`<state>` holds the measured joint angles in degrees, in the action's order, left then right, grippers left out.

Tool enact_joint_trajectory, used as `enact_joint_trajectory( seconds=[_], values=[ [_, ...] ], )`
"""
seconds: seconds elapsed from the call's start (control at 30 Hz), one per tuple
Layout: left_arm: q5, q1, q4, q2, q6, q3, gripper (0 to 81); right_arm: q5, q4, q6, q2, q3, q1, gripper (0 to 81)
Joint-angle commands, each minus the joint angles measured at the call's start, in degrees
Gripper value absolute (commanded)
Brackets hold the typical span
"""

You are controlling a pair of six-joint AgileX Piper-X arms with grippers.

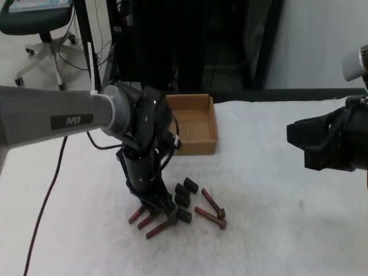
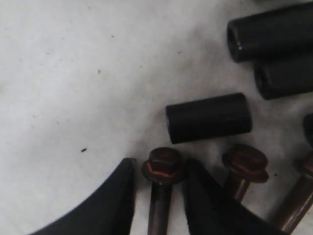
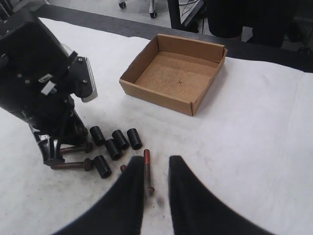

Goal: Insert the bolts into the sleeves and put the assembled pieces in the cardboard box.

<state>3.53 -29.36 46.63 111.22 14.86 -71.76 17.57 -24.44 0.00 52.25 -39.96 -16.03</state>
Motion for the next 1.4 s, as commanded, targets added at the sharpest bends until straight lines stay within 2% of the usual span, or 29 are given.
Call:
enact_joint_trajectory(
  seconds=[0.0, 0.37, 0.43, 0.53, 0.77, 0.87, 0.93, 1.2, 1.37],
  values=[
    [0.35, 0.17, 1.62, 1.7, 0.11, 0.62, 32.1, -0.11, 0.22, -0.45, -0.04, -0.62, 0.18, 17.7],
    [0.5, 2.02, -1.26, 1.7, 1.71, 0.62, 31.7, -0.11, 0.11, -0.45, -0.04, -0.62, 0.18, 17.7],
    [0.57, 2.27, -1.3, 1.7, 1.71, 0.62, 23.8, -0.43, -0.29, -0.45, -0.04, -0.62, 0.18, 17.7],
    [0.33, 2.54, -2.01, 1.7, 1.86, 0.62, 0.4, -1.38, -1.6, -1.08, -0.04, -0.62, 0.18, 17.7],
    [0.5, 3.09, -2.35, -2.38, 0.96, 0.2, 0.3, -0.94, 0.09, -3.32, 1.99, -0.62, -0.09, 17.5],
    [0.5, 4.97, -3.22, -8.4, -1.85, 0.2, 0.3, -0.71, 1.11, -4.02, 7.25, -2.08, -1.23, 17.5],
    [-0.02, 6.68, -3.89, -13.81, -4.33, 0.2, 0.3, -1.19, -0.28, -7.76, 12.91, -4.62, -3.0, 17.5],
    [-4.54, 13.71, -5.01, -34.38, -6.34, 2.57, 0.3, -7.29, -9.6, -19.92, 38.35, -24.56, -10.33, 17.5],
    [-4.54, 15.63, -4.92, -45.42, -7.23, 8.37, 0.3, -8.19, -14.16, -23.23, 49.32, -36.24, -15.06, 17.5]
  ],
)
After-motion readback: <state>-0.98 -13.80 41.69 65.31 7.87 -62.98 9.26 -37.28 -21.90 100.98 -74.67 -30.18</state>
